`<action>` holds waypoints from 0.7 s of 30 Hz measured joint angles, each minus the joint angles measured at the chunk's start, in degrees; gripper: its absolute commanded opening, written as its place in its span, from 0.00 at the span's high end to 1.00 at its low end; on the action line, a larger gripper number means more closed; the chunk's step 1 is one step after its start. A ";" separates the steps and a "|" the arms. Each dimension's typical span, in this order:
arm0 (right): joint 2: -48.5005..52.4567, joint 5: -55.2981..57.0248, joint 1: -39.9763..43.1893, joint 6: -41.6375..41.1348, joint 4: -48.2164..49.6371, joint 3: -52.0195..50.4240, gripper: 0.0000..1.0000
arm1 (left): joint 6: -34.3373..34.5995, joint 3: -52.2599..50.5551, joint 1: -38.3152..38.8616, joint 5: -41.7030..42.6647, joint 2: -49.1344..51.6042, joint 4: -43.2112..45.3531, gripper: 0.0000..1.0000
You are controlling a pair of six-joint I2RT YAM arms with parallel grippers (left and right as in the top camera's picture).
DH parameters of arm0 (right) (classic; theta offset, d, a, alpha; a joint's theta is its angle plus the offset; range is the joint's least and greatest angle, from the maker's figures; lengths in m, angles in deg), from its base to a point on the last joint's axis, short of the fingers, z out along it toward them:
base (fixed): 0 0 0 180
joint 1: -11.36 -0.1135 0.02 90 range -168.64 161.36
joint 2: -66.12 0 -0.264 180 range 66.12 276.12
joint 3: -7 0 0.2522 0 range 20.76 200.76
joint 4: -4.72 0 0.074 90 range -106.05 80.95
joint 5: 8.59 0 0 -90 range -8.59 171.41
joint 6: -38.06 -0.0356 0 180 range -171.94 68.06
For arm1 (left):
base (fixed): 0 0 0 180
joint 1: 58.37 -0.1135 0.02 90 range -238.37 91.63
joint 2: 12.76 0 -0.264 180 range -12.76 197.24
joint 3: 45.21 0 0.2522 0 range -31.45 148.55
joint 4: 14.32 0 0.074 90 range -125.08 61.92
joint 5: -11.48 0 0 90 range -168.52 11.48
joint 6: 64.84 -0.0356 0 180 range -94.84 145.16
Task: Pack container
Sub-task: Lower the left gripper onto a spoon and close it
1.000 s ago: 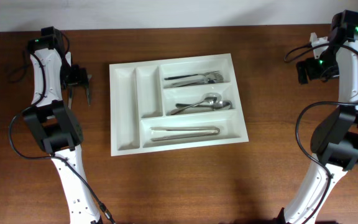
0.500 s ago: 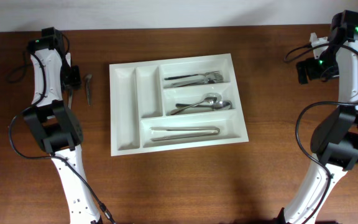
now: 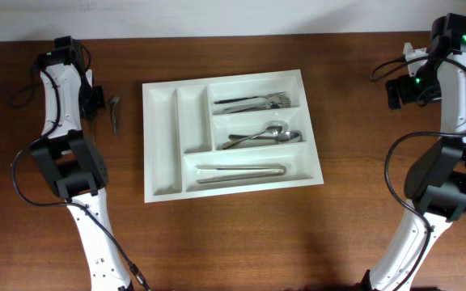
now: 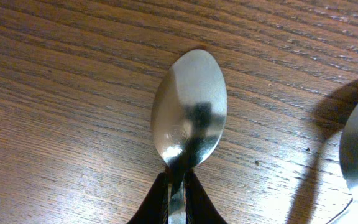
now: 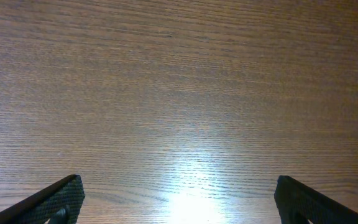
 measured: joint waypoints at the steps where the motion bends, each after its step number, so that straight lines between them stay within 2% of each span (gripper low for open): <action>1: 0.00 0.02 0.00 0.02 0.00 0.00 0.01 | 0.00 0.00 0.00 0.04 0.00 0.00 0.96; 12: 0.00 0.02 0.00 0.02 0.00 0.00 0.01 | 0.00 0.87 -0.07 3.69 0.00 -2.93 0.96; 21: 0.00 0.02 0.00 0.02 0.00 0.00 0.01 | 0.00 11.91 1.60 5.18 -0.02 -11.43 0.96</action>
